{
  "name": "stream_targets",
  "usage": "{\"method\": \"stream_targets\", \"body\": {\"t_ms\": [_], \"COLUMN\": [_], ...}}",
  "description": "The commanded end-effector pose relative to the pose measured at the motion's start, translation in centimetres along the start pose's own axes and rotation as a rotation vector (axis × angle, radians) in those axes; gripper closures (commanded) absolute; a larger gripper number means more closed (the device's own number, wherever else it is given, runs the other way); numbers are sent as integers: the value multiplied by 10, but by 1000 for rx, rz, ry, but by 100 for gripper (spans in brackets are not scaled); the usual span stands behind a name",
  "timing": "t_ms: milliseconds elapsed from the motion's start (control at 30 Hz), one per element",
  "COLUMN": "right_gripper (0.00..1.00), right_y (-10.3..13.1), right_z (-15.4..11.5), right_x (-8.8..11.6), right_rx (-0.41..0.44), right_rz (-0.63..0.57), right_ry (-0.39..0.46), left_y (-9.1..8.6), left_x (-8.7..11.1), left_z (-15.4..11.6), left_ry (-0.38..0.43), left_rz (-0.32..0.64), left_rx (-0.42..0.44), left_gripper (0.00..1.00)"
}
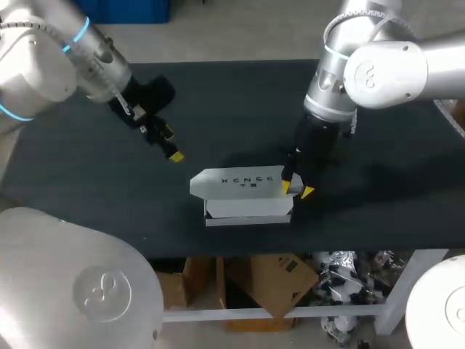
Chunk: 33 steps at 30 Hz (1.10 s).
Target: Assemble the packaging by folding the flat box into shape, placing the metal phone stand inside, and closing the box properly
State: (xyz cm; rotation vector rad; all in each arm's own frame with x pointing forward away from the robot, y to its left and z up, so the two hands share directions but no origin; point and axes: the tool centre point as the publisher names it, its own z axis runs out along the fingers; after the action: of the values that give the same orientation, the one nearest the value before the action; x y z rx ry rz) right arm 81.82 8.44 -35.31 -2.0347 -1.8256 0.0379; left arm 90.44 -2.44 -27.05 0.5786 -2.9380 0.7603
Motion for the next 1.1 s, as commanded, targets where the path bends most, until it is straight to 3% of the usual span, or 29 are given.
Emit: {"method": "stream_targets", "body": {"t_ms": [33, 267, 400, 533, 700, 900, 933, 1100], "right_gripper": [57, 57, 57, 57, 57, 57, 57, 58], "right_y": [0, -1, -1, -1, -2, -3, -3, -3], "right_z": [1, -1, -1, 1, 3, 3, 2, 3], "right_x": [-2, -2, -1, -2, -2, -1, -1, -2], "right_rx": [3, 0, -1, 2, 5, 4, 4, 4], "right_rz": [-1, -4, -5, -4, -3, -5, -5, -4], "right_ry": [6, 3, 3, 3, 4, 3, 3, 3], "left_y": [-3, -7, -11, -11, -13, -19, -21, -21], "left_x": [-3, 3, 11, 21, 30, 29, 28, 28], "left_z": [-1, 3, 7, 10, 11, 9, 9, 9], "left_ry": [31, 76, 88, 100, 75, 57, 14, 14], "left_rz": [-1, -80, -243, -318, -320, -408, -432, -432], "left_rx": [-36, -20, -14, -17, -42, -83, -100, -100], "left_gripper": [0, 0, 0, 0, 0, 0, 0, 0]}}
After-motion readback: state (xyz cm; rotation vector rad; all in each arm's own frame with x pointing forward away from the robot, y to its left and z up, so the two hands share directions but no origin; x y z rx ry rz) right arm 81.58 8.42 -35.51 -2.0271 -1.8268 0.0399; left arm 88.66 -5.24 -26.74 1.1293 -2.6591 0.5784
